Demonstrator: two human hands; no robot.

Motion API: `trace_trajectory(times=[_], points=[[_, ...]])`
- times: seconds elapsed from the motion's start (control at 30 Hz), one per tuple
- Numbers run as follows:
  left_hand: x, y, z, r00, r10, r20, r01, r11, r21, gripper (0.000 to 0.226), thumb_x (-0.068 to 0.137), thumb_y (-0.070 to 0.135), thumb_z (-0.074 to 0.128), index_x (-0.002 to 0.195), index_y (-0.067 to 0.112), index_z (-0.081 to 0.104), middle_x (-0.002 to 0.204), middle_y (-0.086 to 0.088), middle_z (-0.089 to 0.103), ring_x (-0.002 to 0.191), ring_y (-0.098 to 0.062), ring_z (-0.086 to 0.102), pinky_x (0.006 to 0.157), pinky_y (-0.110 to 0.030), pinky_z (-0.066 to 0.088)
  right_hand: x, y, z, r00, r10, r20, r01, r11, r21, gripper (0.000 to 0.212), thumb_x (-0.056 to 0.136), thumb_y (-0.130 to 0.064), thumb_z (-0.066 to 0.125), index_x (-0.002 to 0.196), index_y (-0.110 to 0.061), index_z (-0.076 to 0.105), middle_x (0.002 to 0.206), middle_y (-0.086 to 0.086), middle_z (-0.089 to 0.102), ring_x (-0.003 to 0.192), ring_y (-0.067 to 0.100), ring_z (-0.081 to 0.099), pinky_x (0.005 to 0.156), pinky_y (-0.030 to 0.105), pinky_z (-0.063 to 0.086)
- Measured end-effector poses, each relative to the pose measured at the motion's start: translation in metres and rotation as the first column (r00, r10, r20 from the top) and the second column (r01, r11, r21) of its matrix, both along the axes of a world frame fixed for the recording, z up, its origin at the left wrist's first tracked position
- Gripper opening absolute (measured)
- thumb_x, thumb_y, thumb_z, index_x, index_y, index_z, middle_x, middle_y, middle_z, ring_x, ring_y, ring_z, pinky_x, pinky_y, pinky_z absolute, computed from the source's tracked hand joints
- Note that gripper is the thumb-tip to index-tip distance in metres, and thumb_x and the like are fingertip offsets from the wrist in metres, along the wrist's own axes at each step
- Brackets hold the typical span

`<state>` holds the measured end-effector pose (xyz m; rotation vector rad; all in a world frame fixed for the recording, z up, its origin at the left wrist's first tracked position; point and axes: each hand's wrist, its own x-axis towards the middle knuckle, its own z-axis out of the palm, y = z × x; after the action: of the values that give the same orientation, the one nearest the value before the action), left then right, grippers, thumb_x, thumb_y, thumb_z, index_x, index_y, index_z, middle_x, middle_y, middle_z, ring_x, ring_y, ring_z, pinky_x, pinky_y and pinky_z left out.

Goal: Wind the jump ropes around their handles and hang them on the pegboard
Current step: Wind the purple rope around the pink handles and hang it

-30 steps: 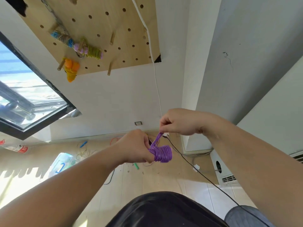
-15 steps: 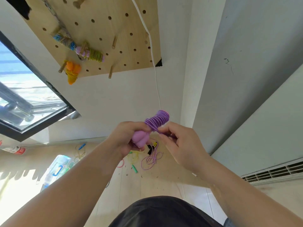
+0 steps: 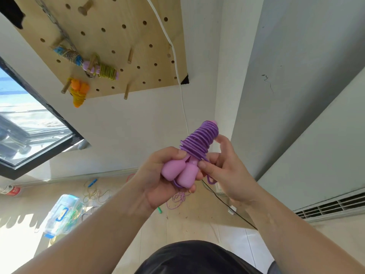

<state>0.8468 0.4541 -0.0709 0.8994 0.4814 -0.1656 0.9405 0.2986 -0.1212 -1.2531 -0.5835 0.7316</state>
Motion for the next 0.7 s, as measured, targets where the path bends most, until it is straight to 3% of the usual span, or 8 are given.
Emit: trace_trajectory(times=[0.07,0.17,0.3,0.37,0.43,0.5,0.6,0.7], points=[[-0.002,0.000,-0.004,0.991,-0.114,0.073,0.120,0.989,-0.085,0.069,0.062,0.021,0.082,0.120,-0.007,0.059,0.095,-0.022,0.062,0.075,-0.033,0.063,0.058,-0.039,0.054,0.006,-0.004,0.004,0.985,0.157,-0.067,-0.153,0.986,0.059,0.069,0.082,-0.030,0.083,0.138,-0.025,0.043,0.070,0.000,0.065,0.059,0.008,0.057,0.051,0.021,0.037],[-0.004,-0.002,-0.007,0.966,-0.220,0.134,0.238,0.961,-0.140,0.069,0.069,0.023,0.080,0.128,-0.006,0.057,0.098,-0.020,0.062,0.078,-0.033,0.064,0.062,-0.040,0.056,0.007,-0.005,0.004,0.976,0.215,-0.035,-0.211,0.974,0.086,0.054,0.069,-0.051,0.088,0.102,-0.013,0.069,0.063,-0.001,0.063,0.053,0.006,0.054,0.049,0.018,0.038],[-0.001,0.010,-0.005,0.979,-0.181,0.089,0.189,0.978,-0.093,0.066,0.066,0.028,0.081,0.119,-0.008,0.067,0.100,-0.026,0.065,0.083,-0.041,0.068,0.073,-0.050,0.058,-0.002,0.004,0.002,0.983,0.127,-0.132,-0.104,0.980,0.171,0.041,0.076,-0.037,0.087,0.097,-0.007,0.068,0.072,0.005,0.065,0.057,0.009,0.055,0.054,0.016,0.046],[-0.001,0.016,-0.002,0.993,-0.117,0.031,0.116,0.993,0.033,0.064,0.071,0.036,0.072,0.118,-0.007,0.069,0.109,-0.029,0.066,0.095,-0.045,0.067,0.085,-0.055,0.054,-0.005,0.008,0.004,0.982,0.047,-0.183,-0.020,0.989,0.146,0.025,0.084,-0.020,0.078,0.095,-0.002,0.064,0.068,0.000,0.066,0.055,0.005,0.057,0.053,0.014,0.046],[-0.003,0.015,-0.002,0.999,-0.039,-0.011,0.041,0.958,0.283,0.051,0.076,0.040,0.064,0.109,0.002,0.075,0.108,-0.022,0.071,0.097,-0.039,0.067,0.084,-0.051,0.055,-0.008,0.011,0.005,0.981,-0.011,-0.196,0.025,0.997,0.071,0.014,0.086,-0.014,0.069,0.092,-0.004,0.062,0.060,-0.006,0.059,0.050,0.001,0.050,0.050,0.012,0.041],[-0.008,0.011,-0.007,1.000,0.001,-0.009,0.004,0.786,0.619,0.041,0.073,0.045,0.070,0.098,0.014,0.078,0.099,-0.011,0.075,0.091,-0.026,0.069,0.079,-0.043,0.057,-0.007,0.011,0.002,0.979,-0.066,-0.195,0.066,0.998,-0.009,0.021,0.085,-0.026,0.072,0.091,-0.008,0.064,0.058,-0.005,0.048,0.051,0.006,0.037,0.049,0.016,0.031],[-0.022,0.019,-0.019,0.994,-0.064,0.092,-0.048,0.502,0.864,0.070,0.062,0.053,0.073,0.128,0.032,0.063,0.117,0.014,0.068,0.105,-0.008,0.066,0.084,-0.024,0.054,0.000,0.010,0.004,0.943,-0.138,-0.303,0.101,0.986,-0.136,0.036,0.082,-0.042,0.069,0.093,-0.009,0.062,0.056,-0.003,0.035,0.053,0.012,0.026,0.048,0.022,0.021],[-0.031,0.040,-0.017,0.921,-0.381,0.081,-0.077,0.024,0.997,0.095,0.068,0.048,0.074,0.152,0.043,0.032,0.153,0.022,0.036,0.139,-0.004,0.042,0.110,-0.027,0.041,0.006,0.003,0.008,0.873,-0.036,-0.487,-0.079,0.974,-0.214,0.036,0.074,-0.049,0.074,0.078,-0.018,0.055,0.053,-0.003,0.028,0.049,0.011,0.020,0.049,0.026,0.012]])
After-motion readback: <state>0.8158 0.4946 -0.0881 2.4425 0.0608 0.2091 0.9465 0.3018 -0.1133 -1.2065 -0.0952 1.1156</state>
